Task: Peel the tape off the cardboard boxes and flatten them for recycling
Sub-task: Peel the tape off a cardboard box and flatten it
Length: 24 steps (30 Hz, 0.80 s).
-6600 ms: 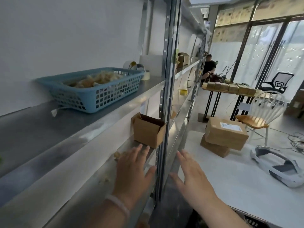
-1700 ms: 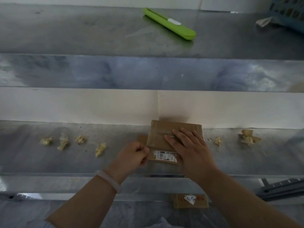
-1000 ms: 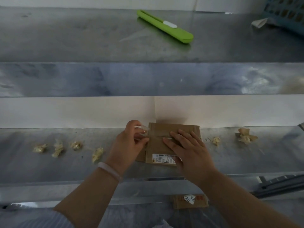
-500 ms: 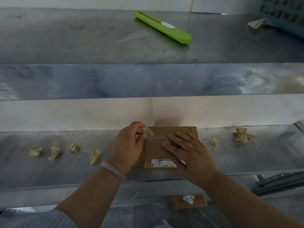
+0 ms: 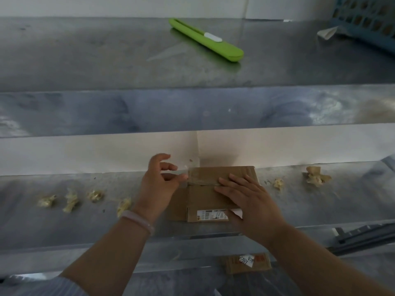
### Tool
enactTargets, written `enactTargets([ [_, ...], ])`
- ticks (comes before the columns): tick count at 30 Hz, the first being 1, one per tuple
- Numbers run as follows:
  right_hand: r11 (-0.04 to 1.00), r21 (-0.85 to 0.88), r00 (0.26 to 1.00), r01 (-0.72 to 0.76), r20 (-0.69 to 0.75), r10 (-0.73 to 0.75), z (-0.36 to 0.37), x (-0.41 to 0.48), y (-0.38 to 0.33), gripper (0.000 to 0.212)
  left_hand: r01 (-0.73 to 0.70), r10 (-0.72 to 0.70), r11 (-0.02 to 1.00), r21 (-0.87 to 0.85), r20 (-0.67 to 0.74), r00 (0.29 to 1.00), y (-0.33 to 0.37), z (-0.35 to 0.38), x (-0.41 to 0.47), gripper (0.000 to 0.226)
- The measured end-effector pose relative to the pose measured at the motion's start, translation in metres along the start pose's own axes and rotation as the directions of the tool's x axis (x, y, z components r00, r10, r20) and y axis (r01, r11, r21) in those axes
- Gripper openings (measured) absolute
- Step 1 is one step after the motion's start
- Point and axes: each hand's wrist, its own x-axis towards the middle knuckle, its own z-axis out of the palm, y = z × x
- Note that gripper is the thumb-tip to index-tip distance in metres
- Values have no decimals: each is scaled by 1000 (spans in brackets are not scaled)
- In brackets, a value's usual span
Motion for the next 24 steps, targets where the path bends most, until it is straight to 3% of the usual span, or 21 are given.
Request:
enactTargets([
  [3, 1000, 12, 999, -24, -24, 24, -1, 0, -2, 73, 44, -43, 999, -3, 134, 990, -12, -6, -6, 29],
  [9, 997, 58, 993, -46, -105, 52, -8, 1, -2, 71, 62, -31, 992, -109, 264, 964, -18, -9, -24, 43],
  [11, 992, 108, 990, -63, -120, 76, -11, 2, -3, 63, -9, 17, 999, -33, 257, 966, -15, -8, -28, 39],
  [16, 982, 105, 981, -157, -97, 168, -12, 14, -10, 59, -232, 230, 944, 236, 34, 973, -2, 4, -36, 13],
  [19, 982, 69, 983, -175, -49, 179, -7, 22, -16, 61, -357, 347, 884, 300, 87, 934, -1, 2, -32, 7],
  [24, 975, 111, 978, -192, -59, 199, -5, 19, -19, 60, -451, 412, 822, 347, 186, 892, 3, -3, -25, 6],
])
